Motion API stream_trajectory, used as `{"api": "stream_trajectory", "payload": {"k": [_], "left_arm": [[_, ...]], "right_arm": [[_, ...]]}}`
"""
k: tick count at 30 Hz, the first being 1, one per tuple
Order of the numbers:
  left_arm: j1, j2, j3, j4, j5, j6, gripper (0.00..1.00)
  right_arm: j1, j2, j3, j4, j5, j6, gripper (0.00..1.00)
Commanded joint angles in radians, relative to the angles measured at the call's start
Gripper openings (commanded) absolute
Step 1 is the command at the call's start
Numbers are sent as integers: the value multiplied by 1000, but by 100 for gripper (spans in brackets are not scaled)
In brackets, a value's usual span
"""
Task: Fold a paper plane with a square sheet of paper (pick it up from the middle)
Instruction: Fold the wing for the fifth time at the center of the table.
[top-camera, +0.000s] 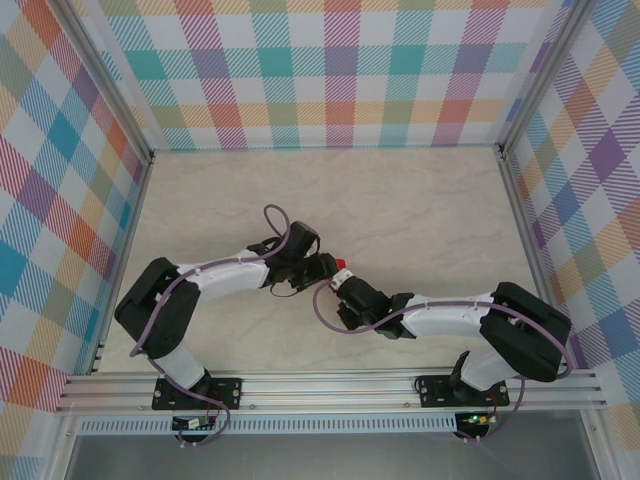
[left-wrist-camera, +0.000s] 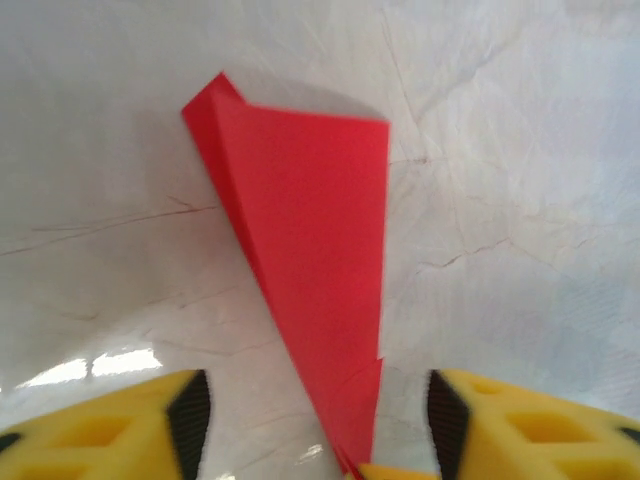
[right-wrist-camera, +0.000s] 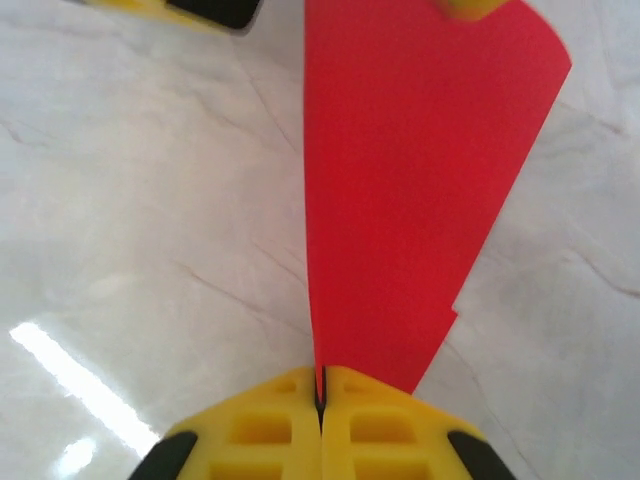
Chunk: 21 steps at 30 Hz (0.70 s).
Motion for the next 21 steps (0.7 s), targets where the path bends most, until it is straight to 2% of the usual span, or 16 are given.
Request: {"api": "stream_trajectory", "payload": {"k": [1,4,9,12,18,21], "left_arm": [[16,-132,-31,-104,-117,-3,69],[31,-223,-79,-136,-176,-20,77],[56,-332,-153,-144,-194,-31,81],[59,-352,-176,-136,-181,-35,81],[61,-339,-200,-93,-131,-46,81],[59,-324,-211,-12,-78,-41,82]], "right_arm": [[-11,15,31,44,-84,20,4],[-26,20,30,68,-145,35,4],[-51,32,24,110,-252,77,4],[-70,42,14,140,-312,120,5],[-100,47,-17,190,-352,214,7],[-102,56,-25,197,-358,229,8]]}}
